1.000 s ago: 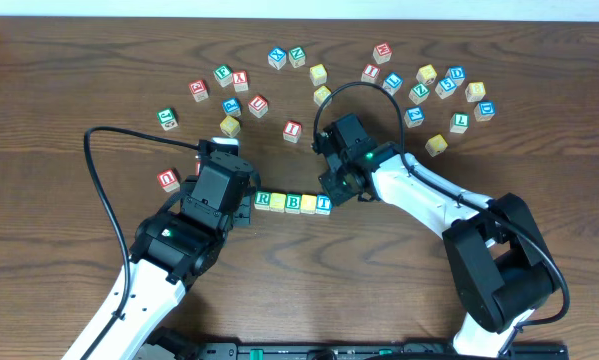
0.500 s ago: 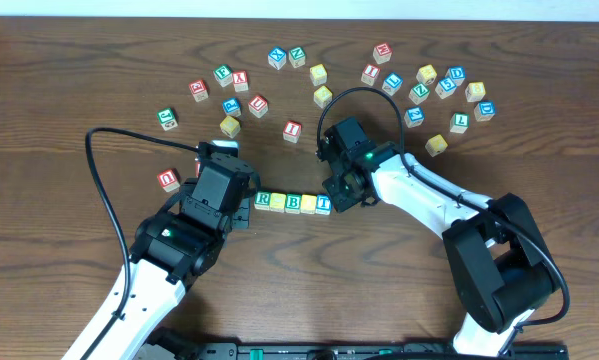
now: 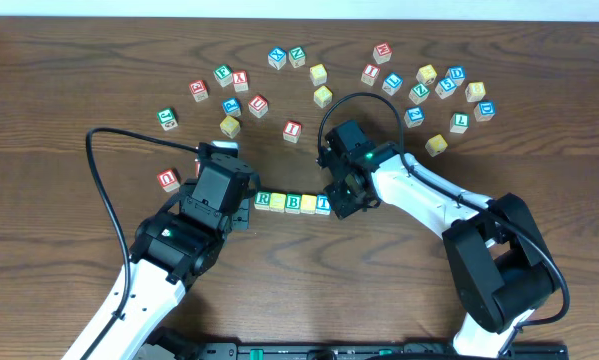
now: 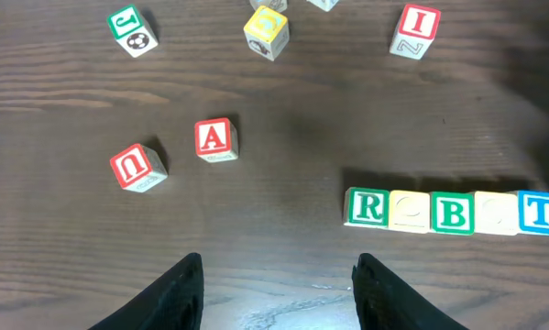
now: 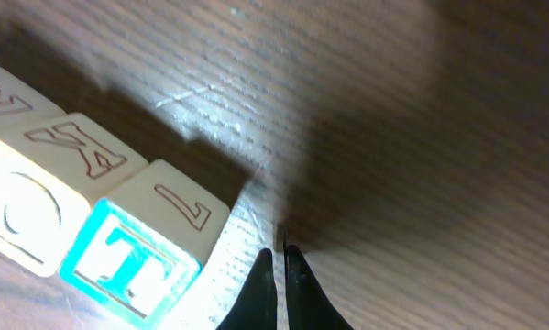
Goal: Spell out ROBOT
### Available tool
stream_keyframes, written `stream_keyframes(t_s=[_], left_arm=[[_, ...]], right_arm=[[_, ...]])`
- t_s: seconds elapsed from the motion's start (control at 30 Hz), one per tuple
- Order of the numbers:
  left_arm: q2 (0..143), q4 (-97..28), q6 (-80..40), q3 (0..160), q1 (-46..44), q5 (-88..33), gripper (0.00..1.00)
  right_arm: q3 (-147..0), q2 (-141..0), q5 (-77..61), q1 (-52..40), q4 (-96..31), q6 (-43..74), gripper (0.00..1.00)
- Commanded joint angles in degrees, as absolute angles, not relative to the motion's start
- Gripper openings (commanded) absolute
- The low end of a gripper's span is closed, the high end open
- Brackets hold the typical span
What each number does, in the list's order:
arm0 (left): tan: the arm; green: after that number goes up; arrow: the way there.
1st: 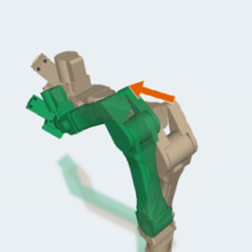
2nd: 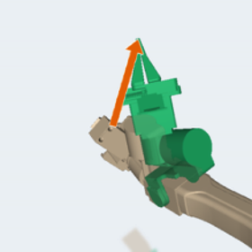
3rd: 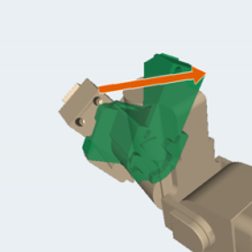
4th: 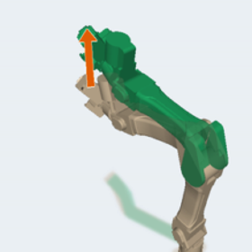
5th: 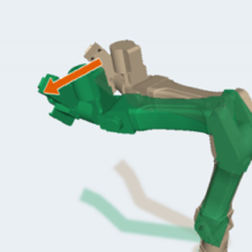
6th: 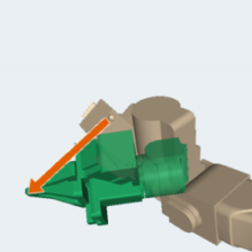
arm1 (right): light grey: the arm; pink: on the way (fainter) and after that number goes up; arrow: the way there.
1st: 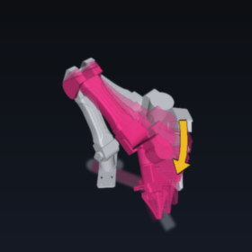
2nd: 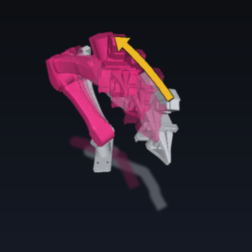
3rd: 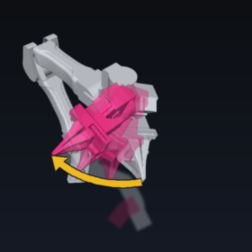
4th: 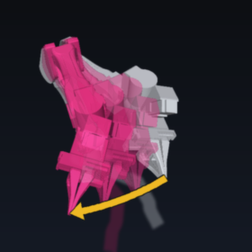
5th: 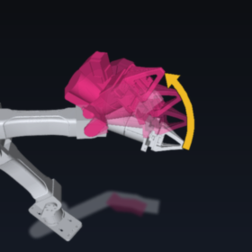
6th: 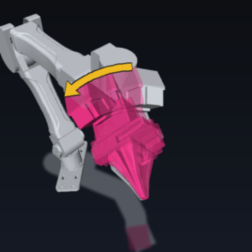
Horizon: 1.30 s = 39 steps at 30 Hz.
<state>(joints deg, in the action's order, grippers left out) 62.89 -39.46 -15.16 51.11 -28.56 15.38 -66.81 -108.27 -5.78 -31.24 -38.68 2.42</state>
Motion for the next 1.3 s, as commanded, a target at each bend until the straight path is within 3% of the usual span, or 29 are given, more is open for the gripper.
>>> stream_keyframes(t_s=[0.0, 0.7, 0.97, 1.27], left_arm=[[63.0, -39.9, -14.6, 50.9, -28.3, 16.2, 0.52], [63.0, -39.9, -14.7, 50.9, -28.3, 16.2, 0.52], [63.0, -39.9, -14.7, 50.9, -28.3, 16.2, 0.52], [63.0, -39.9, -14.7, 50.9, -28.3, 16.1, 0.52]], right_arm=[[-67.8, -108.2, -6.4, -30.9, -39.2, 3.1, 0.01], [-67.8, -108.2, -12.8, -31.1, -37.5, 2.1, 0.01], [-67.8, -108.2, -7.9, -31.0, -38.5, 2.4, 0.01], [-67.8, -108.2, 2.8, -30.8, -37.9, 10.8, 0.01]])
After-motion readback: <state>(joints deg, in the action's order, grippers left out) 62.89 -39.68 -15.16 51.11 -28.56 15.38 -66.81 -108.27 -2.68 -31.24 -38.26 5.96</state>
